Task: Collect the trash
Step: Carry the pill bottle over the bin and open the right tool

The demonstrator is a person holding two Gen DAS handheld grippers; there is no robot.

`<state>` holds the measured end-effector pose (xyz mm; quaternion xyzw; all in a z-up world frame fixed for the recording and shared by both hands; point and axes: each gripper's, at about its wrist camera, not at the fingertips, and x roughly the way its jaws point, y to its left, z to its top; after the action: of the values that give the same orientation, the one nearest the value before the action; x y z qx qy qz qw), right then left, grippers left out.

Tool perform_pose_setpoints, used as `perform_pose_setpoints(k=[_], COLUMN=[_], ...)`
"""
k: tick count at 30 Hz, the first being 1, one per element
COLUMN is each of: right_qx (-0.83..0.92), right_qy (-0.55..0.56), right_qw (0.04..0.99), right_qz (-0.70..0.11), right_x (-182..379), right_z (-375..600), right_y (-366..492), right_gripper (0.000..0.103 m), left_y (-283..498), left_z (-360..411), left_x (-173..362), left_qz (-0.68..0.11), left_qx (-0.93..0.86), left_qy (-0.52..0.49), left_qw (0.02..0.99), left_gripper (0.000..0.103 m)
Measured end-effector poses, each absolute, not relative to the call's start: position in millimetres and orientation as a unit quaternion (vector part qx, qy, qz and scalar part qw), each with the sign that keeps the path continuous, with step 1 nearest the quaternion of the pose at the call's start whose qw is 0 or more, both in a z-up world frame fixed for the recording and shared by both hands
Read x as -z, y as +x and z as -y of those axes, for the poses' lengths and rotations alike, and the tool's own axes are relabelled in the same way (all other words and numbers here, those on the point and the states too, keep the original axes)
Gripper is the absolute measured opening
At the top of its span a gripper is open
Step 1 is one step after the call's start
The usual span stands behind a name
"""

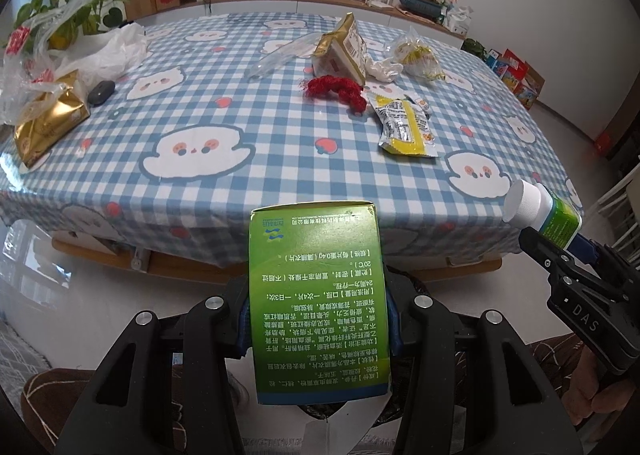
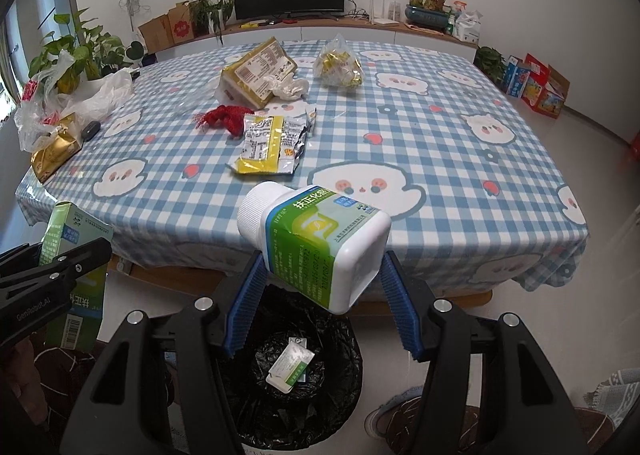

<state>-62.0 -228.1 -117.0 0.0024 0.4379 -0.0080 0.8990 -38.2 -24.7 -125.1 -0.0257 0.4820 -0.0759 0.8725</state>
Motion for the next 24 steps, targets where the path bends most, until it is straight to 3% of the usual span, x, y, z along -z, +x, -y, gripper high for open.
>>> perform_pose_setpoints(k=[24], right_qx=[-0.009], right_qy=[0.026], right_qw=[0.837], right_qz=[-0.547], right_x=[229], right_z=[197], right_y=[-76], right_gripper=[0.056], left_y=[-56], left_z=[7], left_x=[215], left_qz=[-0.530], left_qx=[0.062], left_qy=[-0.033], left_qw=[0.845], left_gripper=[0.047])
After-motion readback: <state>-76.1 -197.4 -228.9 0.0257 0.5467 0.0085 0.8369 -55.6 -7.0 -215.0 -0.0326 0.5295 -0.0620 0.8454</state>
